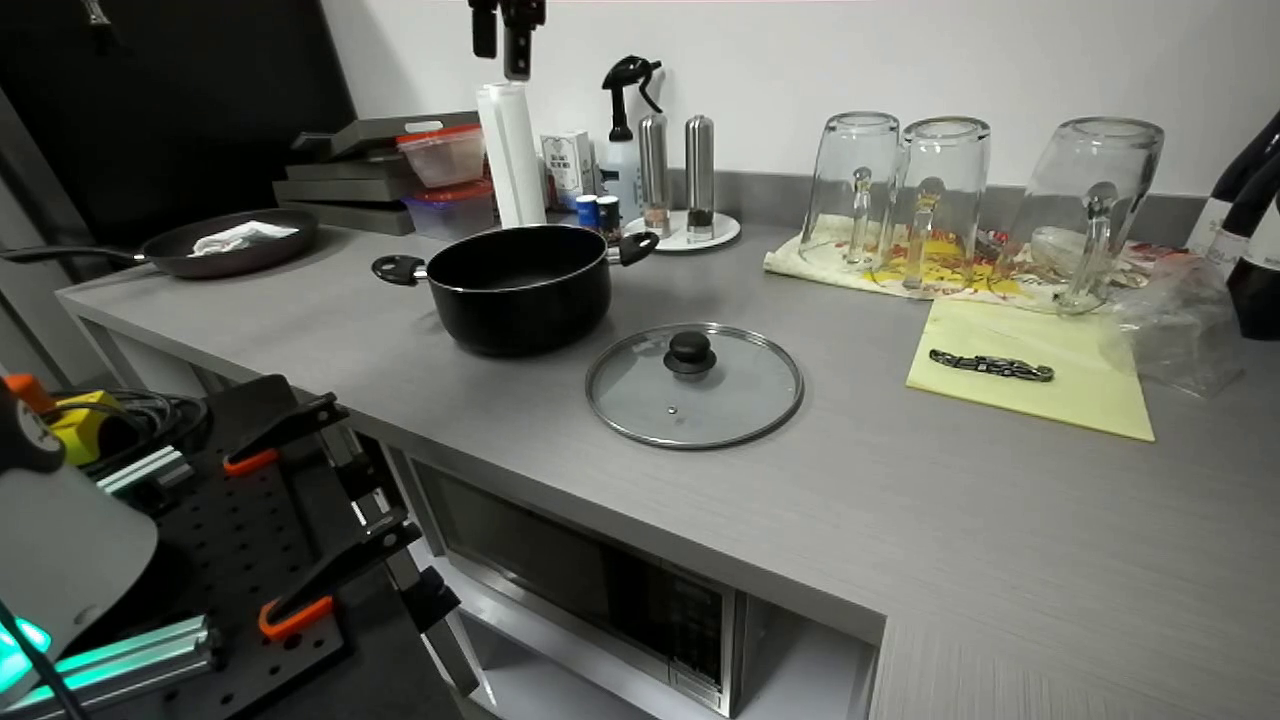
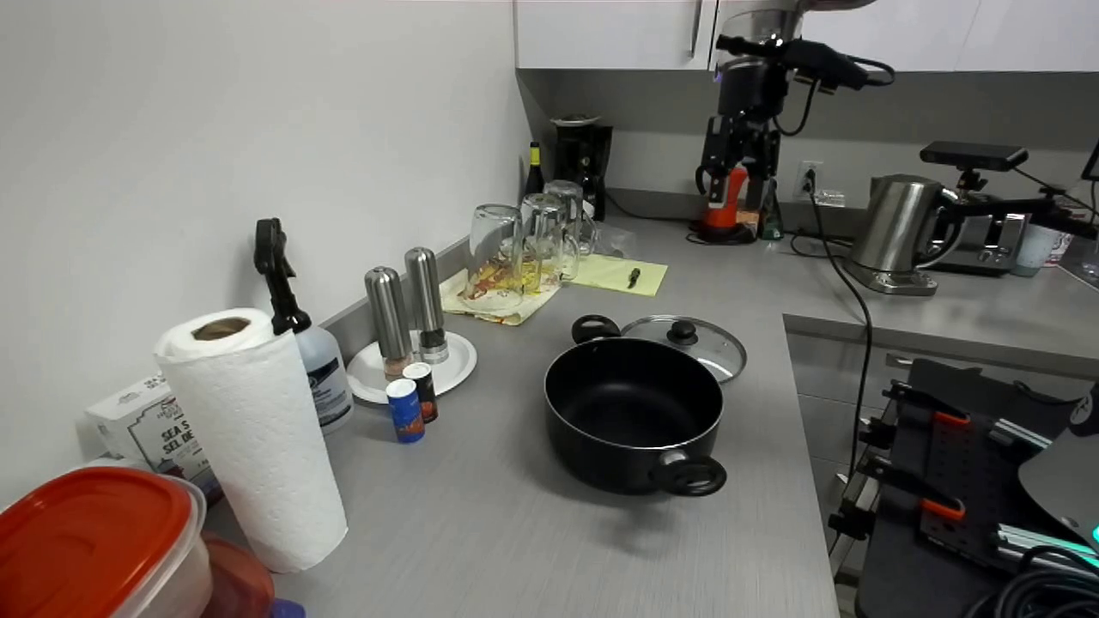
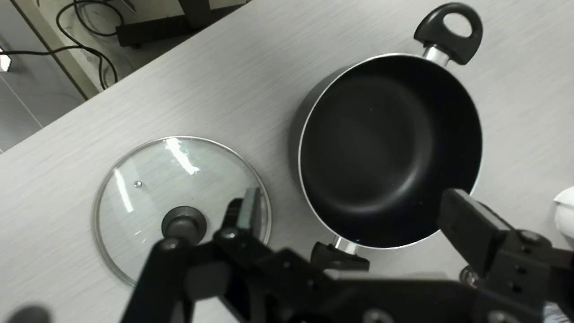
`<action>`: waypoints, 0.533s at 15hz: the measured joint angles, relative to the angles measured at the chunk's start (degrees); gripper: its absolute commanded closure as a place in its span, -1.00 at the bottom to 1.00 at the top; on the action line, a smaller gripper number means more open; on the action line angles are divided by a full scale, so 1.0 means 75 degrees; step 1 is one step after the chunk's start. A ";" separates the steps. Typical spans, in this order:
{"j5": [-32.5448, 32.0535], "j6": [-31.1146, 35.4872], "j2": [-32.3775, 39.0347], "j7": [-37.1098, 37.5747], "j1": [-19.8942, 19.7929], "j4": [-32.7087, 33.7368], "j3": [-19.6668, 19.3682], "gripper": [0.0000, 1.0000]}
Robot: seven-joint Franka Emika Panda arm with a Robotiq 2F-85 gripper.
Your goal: Put the lid on the black pot.
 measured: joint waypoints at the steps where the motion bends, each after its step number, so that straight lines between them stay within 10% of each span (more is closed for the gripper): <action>1: -0.0092 0.0233 0.0218 0.0105 -0.0075 0.0010 -0.0022 -1.00; 8: -0.0833 0.1629 0.1574 0.1196 -0.0409 0.0104 -0.0288 -1.00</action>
